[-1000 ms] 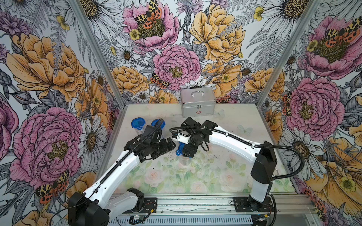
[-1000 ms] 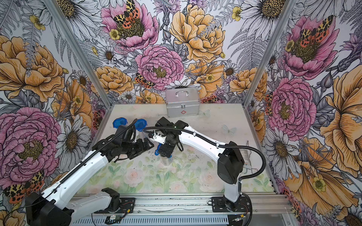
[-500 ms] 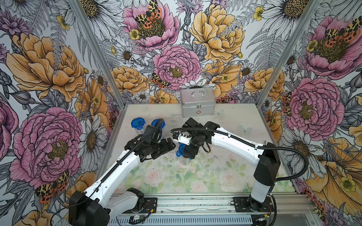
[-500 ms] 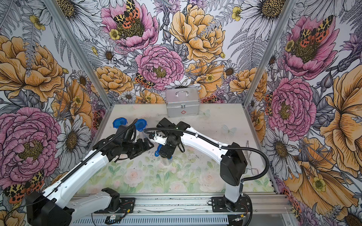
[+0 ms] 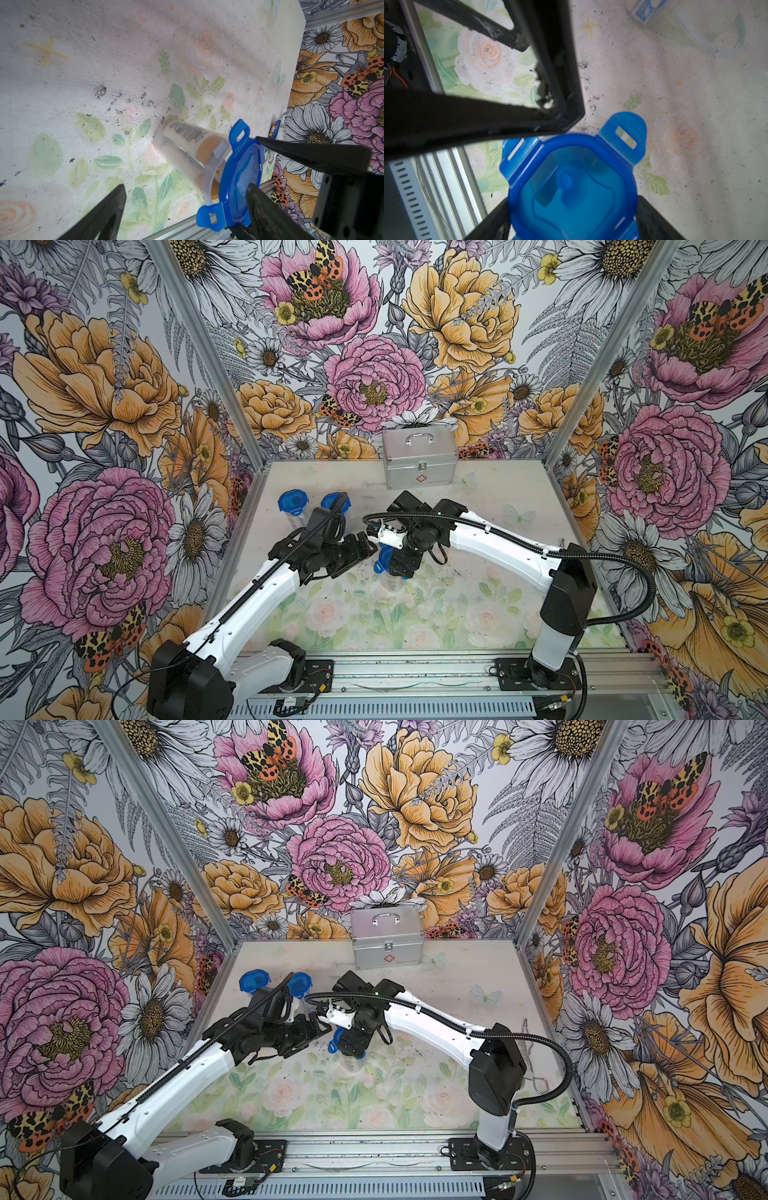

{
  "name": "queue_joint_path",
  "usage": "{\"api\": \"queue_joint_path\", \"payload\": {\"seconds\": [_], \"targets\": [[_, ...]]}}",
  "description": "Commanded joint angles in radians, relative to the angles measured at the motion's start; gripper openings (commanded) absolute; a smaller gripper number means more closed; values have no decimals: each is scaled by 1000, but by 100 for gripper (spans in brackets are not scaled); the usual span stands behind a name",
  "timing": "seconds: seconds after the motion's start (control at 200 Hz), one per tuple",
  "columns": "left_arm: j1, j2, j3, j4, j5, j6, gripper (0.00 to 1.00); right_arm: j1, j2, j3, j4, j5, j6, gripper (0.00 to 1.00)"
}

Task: Pack away toiletry kits
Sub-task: Close the lid on the container.

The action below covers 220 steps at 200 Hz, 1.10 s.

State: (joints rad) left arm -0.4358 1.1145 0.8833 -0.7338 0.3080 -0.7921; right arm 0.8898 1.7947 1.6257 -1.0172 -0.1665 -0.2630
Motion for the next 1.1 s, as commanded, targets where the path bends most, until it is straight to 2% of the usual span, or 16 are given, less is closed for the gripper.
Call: {"api": "queue_joint_path", "payload": {"seconds": [0.0, 0.28, 0.535, 0.726, 0.976, 1.096], "targets": [[-8, -10, -25, 37, 22, -24, 90, 14, 3, -10, 29, -12, -11, 66], [-19, -16, -58, 53, 25, -41, 89, 20, 1, -45, 38, 9, -18, 69], [-26, -14, -63, 69, 25, -52, 89, 22, -9, -58, 49, 28, -13, 84], [-33, -16, -66, 71, 22, -57, 89, 28, -21, -56, 50, 34, -13, 92], [-36, -21, -76, 77, 20, -62, 89, 34, -30, -48, 52, 45, -7, 99], [-37, -24, -75, 77, 21, -62, 89, 34, -30, -40, 52, 45, -5, 99]]}}
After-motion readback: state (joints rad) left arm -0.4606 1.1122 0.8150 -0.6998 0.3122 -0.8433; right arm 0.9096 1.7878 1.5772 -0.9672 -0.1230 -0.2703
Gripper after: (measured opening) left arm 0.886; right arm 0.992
